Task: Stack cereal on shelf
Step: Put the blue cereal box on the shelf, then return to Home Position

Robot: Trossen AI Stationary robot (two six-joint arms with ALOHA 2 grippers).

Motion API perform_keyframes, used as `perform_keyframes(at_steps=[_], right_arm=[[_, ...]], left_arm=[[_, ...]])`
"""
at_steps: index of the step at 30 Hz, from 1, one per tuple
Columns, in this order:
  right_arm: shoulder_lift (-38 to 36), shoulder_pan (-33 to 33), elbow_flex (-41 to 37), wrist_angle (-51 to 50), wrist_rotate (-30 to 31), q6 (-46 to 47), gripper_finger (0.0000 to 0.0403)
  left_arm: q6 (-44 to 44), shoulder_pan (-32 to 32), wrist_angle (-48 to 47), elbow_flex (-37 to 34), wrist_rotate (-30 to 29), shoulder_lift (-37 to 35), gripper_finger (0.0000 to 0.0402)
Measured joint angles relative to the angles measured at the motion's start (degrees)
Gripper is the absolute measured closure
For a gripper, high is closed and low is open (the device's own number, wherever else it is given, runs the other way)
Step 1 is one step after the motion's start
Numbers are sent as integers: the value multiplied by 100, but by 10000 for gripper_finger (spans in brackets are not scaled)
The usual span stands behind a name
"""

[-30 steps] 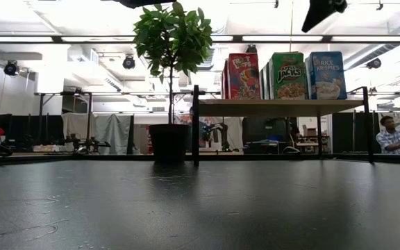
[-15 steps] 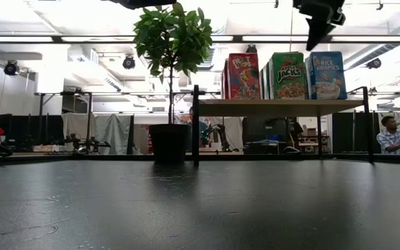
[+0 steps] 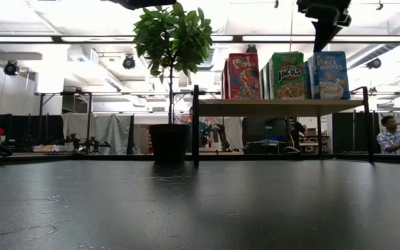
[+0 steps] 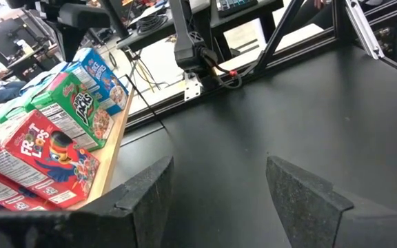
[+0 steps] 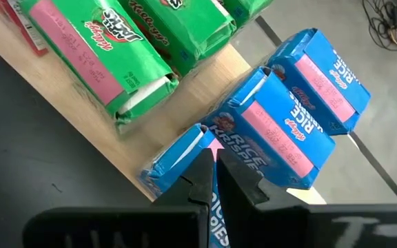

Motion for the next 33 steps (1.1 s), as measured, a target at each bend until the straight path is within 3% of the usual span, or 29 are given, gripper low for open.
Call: perform_keyframes(at_steps=[13,18,21,33], right_arm=[[-52,24,441,85,-7,-46,390],[-408,261,469,496,-399,-67,390],[-741,508,320,904,-607,-74,390],[-1854,1901,-1069,2793,-754,-458,390]], left_arm=[[-43,0,1,7,-3,0,187],[-118,-2,-167,44,-639,-23,187],[-199,11,-480,46,-974,-78,187],[-675,596,-1375,44,-994,-170,187]])
